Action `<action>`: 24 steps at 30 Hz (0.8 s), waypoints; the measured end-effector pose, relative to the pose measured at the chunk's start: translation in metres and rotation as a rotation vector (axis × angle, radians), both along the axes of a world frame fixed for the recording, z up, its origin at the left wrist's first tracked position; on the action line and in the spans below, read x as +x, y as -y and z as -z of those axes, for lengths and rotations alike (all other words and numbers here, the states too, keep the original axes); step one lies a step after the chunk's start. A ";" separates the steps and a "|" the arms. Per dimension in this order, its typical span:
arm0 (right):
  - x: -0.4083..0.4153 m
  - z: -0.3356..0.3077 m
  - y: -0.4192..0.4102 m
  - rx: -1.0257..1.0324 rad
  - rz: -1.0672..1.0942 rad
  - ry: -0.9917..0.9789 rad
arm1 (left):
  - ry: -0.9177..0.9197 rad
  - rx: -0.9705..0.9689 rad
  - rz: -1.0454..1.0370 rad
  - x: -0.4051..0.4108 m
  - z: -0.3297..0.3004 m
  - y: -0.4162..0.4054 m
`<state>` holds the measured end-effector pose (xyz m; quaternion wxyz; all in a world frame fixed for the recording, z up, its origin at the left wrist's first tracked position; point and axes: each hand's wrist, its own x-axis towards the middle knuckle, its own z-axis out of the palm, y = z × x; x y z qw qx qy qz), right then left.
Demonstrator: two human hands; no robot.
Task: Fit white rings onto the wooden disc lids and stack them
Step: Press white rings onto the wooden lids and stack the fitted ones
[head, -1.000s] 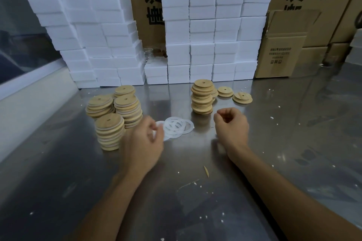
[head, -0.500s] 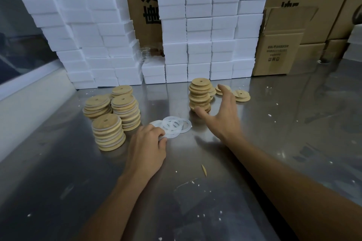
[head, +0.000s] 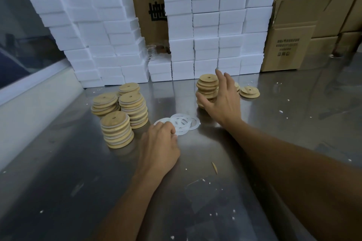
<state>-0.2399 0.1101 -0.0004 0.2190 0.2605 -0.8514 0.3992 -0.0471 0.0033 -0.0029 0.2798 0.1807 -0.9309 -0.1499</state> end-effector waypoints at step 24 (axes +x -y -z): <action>0.007 -0.005 0.007 -0.175 -0.005 -0.220 | 0.029 -0.066 0.038 -0.003 0.002 0.004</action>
